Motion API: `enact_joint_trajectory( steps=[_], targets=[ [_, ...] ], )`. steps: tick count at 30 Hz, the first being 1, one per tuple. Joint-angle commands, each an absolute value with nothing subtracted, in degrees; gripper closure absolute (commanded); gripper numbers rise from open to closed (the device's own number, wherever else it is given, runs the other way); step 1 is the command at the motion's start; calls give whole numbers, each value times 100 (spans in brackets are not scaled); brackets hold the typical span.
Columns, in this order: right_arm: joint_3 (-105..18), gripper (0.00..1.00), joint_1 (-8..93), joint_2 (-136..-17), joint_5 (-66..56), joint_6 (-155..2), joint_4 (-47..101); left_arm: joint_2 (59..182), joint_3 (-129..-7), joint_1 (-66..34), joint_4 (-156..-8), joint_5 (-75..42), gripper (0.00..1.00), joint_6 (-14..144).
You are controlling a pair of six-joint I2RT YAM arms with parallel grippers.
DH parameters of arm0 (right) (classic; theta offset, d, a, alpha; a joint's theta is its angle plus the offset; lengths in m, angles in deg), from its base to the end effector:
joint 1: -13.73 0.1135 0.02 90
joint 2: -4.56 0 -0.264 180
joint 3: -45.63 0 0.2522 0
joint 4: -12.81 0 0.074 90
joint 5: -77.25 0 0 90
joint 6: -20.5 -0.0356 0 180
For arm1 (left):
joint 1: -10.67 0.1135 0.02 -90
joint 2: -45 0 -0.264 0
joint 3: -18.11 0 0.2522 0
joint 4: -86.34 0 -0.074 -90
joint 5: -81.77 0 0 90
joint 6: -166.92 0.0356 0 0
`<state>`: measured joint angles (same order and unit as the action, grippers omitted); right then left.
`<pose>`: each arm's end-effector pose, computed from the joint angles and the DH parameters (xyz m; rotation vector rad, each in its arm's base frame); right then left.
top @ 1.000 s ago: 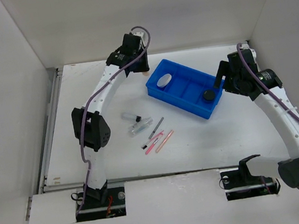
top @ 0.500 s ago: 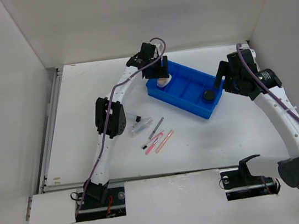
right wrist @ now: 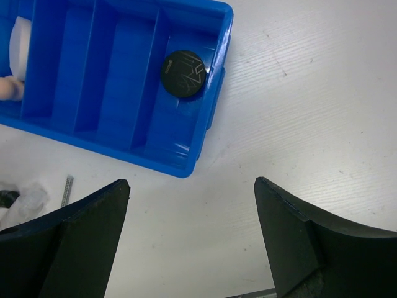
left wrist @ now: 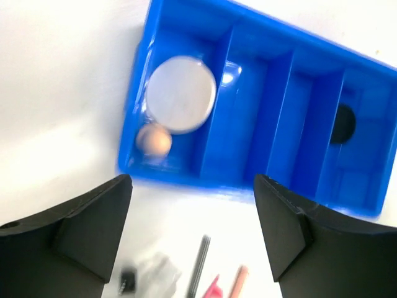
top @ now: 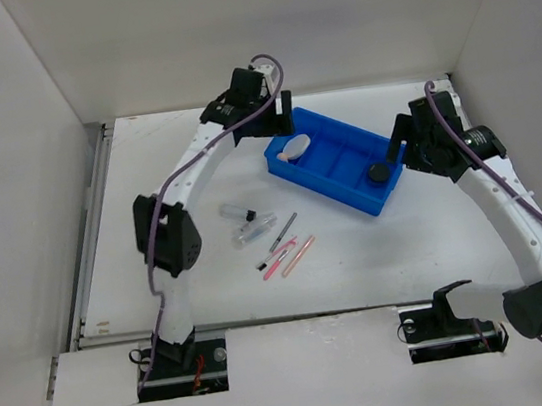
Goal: Organize the makeup
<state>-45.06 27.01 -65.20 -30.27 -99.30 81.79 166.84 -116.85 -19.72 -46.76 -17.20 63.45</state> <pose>0.2325 0.0439 0.3710 0.4760 2.3107 -0.0061 0.4247 -0.2555 0.3343 0.4175 2.1765 -0.6029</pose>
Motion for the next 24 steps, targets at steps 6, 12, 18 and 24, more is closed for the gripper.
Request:
enact_joint_trajectory(
  steps=[6,12,18,24],
  targets=[
    [-4187,12,2683,-6118,-2787,-9973,7922,14081,-8515,-2246,-4449,-630,26,6734],
    [-4187,12,2683,-5951,-2734,-9973,7922,13280,-7027,-3072,-4476,960,18,6594],
    [-4126,12,2683,-5846,-2734,-9973,7922,13404,-6975,-3072,-4245,961,17,6137],
    [-4011,12,2683,-5732,-2734,-9973,7922,13639,-6737,-3072,-4325,1032,18,6084]
  ],
)
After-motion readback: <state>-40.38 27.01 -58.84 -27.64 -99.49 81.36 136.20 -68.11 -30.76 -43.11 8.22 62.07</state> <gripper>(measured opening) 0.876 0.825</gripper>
